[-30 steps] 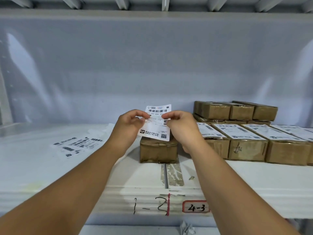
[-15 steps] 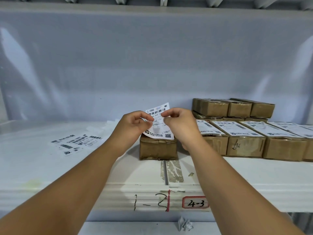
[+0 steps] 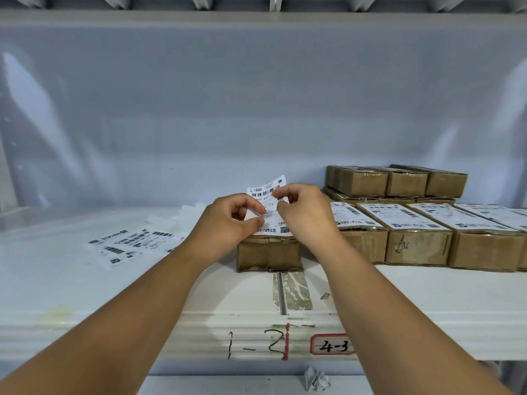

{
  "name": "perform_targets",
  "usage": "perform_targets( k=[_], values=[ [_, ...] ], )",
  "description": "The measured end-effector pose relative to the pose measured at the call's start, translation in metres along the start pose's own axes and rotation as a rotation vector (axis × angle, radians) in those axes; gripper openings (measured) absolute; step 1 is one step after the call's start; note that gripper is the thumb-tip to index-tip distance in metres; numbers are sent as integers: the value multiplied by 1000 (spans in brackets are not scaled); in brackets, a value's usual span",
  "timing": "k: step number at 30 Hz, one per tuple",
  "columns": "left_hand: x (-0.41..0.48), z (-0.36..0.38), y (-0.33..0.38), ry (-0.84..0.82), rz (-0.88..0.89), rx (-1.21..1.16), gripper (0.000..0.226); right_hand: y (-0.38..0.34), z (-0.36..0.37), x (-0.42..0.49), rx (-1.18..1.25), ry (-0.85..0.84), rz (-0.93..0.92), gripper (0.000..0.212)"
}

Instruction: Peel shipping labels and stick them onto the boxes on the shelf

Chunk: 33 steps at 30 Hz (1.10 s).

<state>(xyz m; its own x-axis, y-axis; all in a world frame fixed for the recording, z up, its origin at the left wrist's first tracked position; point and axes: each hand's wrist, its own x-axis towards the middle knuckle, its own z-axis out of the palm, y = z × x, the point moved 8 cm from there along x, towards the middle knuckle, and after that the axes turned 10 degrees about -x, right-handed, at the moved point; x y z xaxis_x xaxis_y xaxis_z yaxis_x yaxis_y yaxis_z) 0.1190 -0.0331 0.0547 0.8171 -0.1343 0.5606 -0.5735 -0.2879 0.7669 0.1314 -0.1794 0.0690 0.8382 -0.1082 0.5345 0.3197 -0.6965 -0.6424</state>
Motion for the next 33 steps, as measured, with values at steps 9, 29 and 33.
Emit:
perform_targets(
  k=[9, 29, 33],
  values=[
    [1, 0, -2, 11, 3, 35, 10, 2, 1, 0, 7, -8, 6, 30],
    [-2, 4, 2, -11, 43, 244, 14, -1, 12, -3, -205, -122, -49, 32],
    [-1, 1, -10, 5, -56, 230, 48, 0, 13, -4, -203, -132, -41, 29]
  ],
)
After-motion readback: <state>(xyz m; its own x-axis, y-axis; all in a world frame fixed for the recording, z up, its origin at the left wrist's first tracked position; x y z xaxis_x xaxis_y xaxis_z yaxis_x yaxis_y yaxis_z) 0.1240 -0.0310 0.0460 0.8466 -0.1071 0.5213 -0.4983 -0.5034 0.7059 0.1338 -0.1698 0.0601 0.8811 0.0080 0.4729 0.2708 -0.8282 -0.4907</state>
